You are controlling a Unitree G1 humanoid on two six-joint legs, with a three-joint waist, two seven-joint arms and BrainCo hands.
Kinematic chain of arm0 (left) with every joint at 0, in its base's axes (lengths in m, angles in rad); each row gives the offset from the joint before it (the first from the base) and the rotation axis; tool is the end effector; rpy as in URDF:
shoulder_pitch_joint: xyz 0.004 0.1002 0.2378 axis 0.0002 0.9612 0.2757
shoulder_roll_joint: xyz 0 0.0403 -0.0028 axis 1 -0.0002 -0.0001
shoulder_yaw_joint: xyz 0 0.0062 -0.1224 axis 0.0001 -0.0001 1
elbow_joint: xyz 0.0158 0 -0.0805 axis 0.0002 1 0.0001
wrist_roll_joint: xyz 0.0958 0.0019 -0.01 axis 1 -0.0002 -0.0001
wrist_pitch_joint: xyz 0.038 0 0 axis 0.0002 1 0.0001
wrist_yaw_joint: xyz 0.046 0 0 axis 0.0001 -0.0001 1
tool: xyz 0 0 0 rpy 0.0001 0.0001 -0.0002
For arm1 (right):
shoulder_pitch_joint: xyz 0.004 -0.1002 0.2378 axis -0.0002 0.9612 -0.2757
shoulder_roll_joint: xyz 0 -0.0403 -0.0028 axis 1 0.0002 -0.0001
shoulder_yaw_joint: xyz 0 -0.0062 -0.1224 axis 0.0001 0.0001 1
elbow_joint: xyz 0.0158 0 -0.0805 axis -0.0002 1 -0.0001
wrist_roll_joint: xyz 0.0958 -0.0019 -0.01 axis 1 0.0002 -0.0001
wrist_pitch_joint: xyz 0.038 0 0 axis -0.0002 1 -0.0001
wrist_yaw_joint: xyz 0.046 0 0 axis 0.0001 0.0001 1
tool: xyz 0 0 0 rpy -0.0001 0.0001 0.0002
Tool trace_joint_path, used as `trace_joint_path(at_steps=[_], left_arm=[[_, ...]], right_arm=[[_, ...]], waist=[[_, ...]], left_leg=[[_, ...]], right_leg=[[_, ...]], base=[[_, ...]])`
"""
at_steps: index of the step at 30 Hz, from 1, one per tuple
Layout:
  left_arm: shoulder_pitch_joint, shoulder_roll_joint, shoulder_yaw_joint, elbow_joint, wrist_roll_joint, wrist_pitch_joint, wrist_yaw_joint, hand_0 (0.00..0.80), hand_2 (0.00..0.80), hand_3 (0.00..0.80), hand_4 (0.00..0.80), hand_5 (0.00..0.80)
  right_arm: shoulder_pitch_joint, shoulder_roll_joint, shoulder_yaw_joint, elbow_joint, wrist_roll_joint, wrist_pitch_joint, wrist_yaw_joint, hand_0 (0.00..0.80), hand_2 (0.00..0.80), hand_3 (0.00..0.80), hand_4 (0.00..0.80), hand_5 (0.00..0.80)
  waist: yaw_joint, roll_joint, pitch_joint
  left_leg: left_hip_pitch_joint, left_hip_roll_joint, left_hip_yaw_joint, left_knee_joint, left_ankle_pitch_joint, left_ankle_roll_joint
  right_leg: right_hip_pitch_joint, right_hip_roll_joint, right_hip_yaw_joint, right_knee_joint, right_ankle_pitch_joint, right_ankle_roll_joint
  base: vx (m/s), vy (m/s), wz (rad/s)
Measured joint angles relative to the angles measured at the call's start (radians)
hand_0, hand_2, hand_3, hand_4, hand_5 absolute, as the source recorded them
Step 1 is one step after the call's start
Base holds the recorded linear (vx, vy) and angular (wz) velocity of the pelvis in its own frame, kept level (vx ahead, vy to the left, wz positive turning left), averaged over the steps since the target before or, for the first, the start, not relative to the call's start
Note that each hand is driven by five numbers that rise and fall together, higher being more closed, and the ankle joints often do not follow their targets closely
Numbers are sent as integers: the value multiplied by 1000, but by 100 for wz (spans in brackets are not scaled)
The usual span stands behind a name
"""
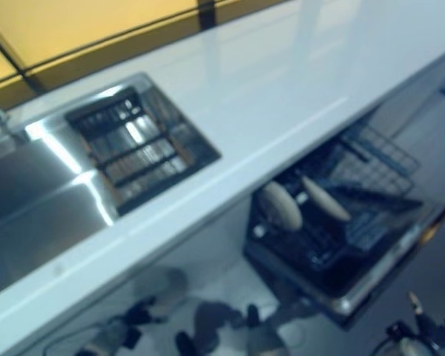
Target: Take plates into dishwasher
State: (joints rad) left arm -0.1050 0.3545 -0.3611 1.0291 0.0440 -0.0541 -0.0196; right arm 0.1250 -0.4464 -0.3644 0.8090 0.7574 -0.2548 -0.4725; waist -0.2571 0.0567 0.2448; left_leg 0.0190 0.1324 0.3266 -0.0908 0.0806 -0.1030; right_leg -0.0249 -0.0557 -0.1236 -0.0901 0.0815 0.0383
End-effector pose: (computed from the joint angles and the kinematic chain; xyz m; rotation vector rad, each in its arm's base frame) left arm 0.1390 0.2360 -0.1014 0.5479 0.9168 -0.1978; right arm 0.0869 -0.3461 -0.0500 0.2175 0.4141 -1.3053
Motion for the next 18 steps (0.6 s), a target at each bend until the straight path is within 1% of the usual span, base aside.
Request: trace_joint_path(at_steps=[4, 6, 7, 9, 13, 15, 18], left_arm=[[-1, -2, -22, -27, -2, 1, 0, 0, 0, 0, 0, 0], [0, -9, -32, -35, -2, 1, -1, 0, 0, 0, 0, 0], [-1, -12, -32, -39, -2, 1, -1, 0, 0, 0, 0, 0], [-3, -21, -32, -53, -1, -1, -1, 0, 0, 0, 0, 0], [-10, -25, -35, -66, -1, -8, -5, 0, 0, 0, 0, 0], [-18, -26, -50, -67, -1, -13, -8, 0, 0, 0, 0, 0], [-21, -26, -50, -65, -2, -21, -11, 0, 0, 0, 0, 0]], right_arm=[[-31, 0, -11, 97, 85, 6, 53, 0, 0, 0, 0, 0], [-45, -2, -12, 124, 127, 16, 100, 0, 0, 0, 0, 0], [-46, -2, -11, 125, 145, 20, 121, 0, 0, 0, 0, 0], [-66, -3, -8, 129, 202, 22, 188, 0, 0, 0, 0, 0], [-114, -17, 16, 153, 256, 22, 295, 0, 0, 0, 0, 0], [-139, -30, 28, 167, 269, 21, 334, 0, 0, 0, 0, 0], [-181, -45, 26, 216, 303, 14, 379, 0, 0, 0, 0, 0]], waist=[[0, 66, 20], [0, 93, 31], [0, 101, 35], [2, 129, 52], [1, 173, 70], [3, 194, 78], [7, 208, 85]], left_leg=[[-26, -4, -2, 1, 2, 3], [-28, -5, -2, 4, 3, 4], [-30, -5, -3, 4, 3, 4], [-35, -7, -4, 4, 5, 6], [-57, -12, -8, 4, 8, 10], [-68, -18, -15, 4, 11, 13], [-77, -23, -22, 5, 13, 16]], right_leg=[[-25, -3, -3, 2, 4, 1], [-28, -4, -6, 0, 3, 2], [-30, -4, -7, 0, 2, 3], [-35, -6, -7, 0, 4, 5], [-56, -11, -10, 0, 7, 8], [-63, -17, -17, 0, 8, 10], [-68, -23, -22, 0, 9, 12]], base=[[-42, 19, 1], [-47, -9, 0], [-65, -16, 0], [-73, -17, 0], [-59, -22, 3], [-43, -19, 8], [-18, -23, 6]])
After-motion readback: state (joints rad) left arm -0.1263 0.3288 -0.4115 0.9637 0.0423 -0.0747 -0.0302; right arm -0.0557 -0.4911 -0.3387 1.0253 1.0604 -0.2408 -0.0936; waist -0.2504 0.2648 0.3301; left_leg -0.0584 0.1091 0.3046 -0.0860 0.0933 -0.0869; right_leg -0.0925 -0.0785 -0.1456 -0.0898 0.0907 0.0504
